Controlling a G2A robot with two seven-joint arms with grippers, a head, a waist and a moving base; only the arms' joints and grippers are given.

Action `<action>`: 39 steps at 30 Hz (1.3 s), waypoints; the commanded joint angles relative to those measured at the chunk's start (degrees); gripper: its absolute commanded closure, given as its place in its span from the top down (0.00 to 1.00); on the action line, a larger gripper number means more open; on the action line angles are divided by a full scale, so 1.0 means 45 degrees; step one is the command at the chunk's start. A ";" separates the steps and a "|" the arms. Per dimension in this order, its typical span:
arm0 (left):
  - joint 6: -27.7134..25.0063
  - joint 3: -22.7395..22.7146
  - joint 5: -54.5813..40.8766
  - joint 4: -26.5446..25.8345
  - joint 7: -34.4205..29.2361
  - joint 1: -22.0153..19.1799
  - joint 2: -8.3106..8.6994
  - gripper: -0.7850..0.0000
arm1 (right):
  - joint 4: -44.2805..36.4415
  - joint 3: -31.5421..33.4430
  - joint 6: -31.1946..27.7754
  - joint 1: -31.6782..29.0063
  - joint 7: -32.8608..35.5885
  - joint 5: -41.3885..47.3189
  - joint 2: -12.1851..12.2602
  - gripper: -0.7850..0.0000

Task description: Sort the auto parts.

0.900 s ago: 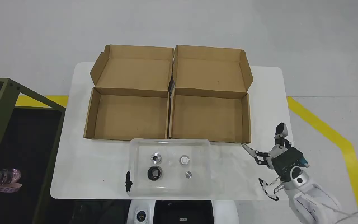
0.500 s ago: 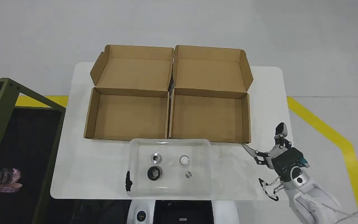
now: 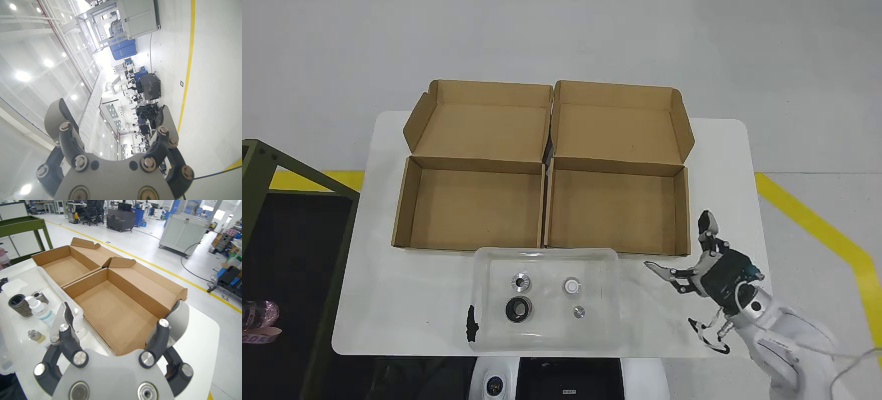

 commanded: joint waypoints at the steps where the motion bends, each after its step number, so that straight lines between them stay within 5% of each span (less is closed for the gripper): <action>1: 0.0000 0.0000 0.0000 0.0000 0.0000 0.0000 0.0000 1.00 | -0.0028 -0.0370 -0.0615 0.0371 0.0591 0.0047 0.0041 1.00; 13: 0.0000 0.0000 0.0000 0.0000 0.0000 0.0000 0.0000 1.00 | 0.0159 -0.2980 -0.2681 0.2278 0.3687 0.0385 0.0185 1.00; 28: 0.0000 0.0000 0.0000 0.0000 0.0000 0.0000 0.0000 1.00 | 0.0359 -0.6101 -0.2779 0.3763 0.6129 -0.0445 0.0185 1.00; 39: 0.0000 0.0000 0.0000 0.0000 0.0000 0.0000 0.0000 1.00 | 0.0789 -0.7024 -0.2637 0.4091 0.6636 -0.0532 0.0253 1.00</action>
